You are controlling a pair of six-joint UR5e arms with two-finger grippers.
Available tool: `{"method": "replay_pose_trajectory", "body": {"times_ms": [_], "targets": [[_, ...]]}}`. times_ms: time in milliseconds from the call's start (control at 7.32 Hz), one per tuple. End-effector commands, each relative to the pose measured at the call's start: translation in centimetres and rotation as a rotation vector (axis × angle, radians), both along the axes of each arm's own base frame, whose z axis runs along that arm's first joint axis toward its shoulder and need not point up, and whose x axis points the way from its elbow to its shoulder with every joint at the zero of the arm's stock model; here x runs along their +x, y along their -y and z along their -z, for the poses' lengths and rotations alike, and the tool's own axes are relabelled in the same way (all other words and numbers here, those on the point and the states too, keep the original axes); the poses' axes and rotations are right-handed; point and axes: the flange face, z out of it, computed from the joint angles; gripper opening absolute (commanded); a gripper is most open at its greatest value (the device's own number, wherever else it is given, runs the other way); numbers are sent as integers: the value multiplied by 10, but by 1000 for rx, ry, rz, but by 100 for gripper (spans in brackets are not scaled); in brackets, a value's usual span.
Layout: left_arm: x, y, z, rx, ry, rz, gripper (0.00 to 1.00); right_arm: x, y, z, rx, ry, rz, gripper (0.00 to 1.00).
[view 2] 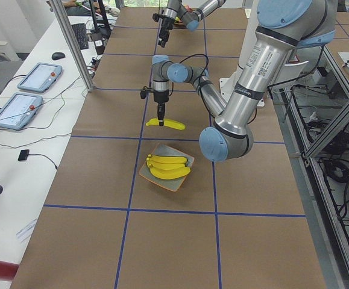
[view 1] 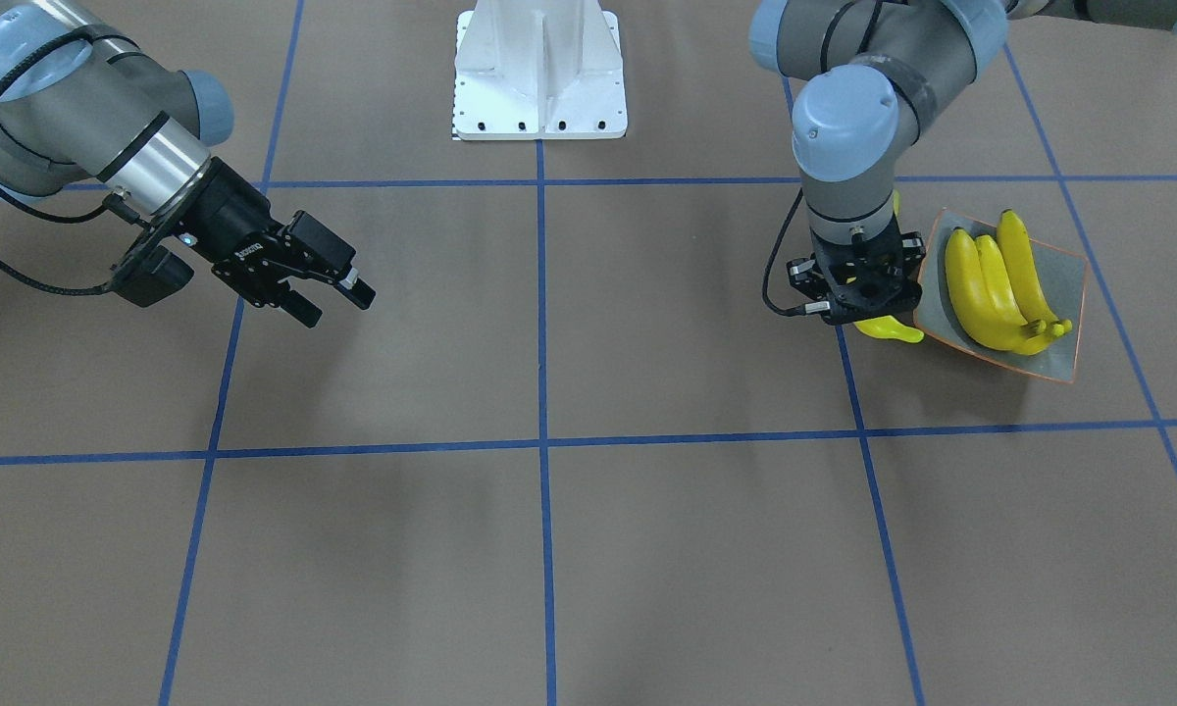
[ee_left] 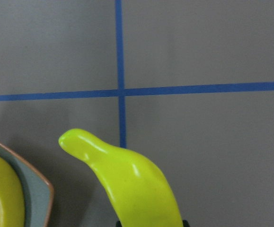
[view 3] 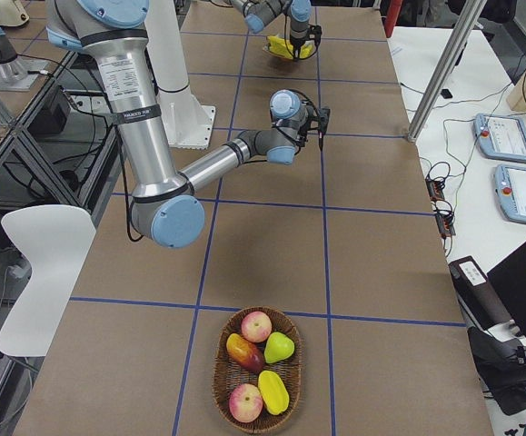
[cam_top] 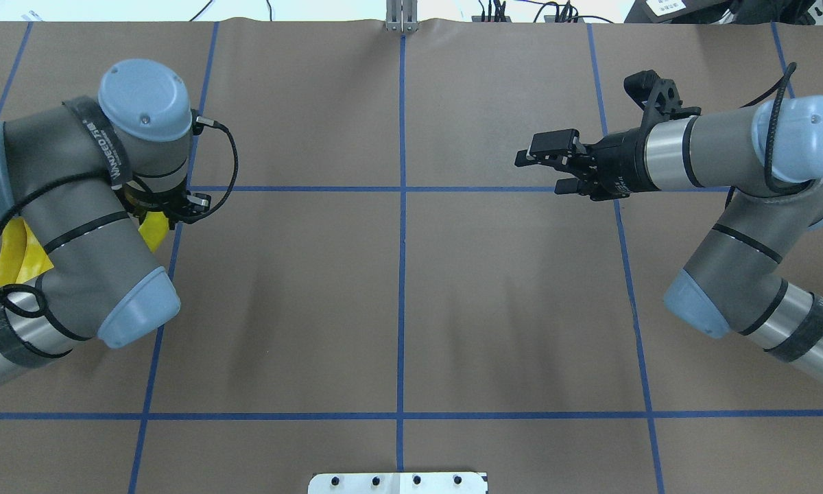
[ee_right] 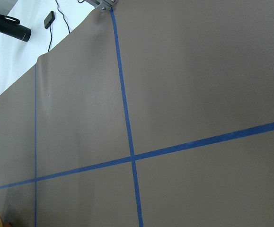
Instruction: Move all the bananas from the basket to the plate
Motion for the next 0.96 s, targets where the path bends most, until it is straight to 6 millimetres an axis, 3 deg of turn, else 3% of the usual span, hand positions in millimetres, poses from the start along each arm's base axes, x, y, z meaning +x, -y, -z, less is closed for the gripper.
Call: {"method": "replay_pose_trajectory", "body": {"times_ms": [0, 273, 819], "targets": [[-17, -9, -41, -20, 65, -25, 0, 1, 0, -1, 0, 1, -1, 100], [-29, -14, -70, -50, 102, -38, 0, 2, 0, 2, 5, 5, -1, 100], [-36, -7, -86, -71, 129, -23, 0, 3, -2, 6, 14, 16, -1, 100]]}}
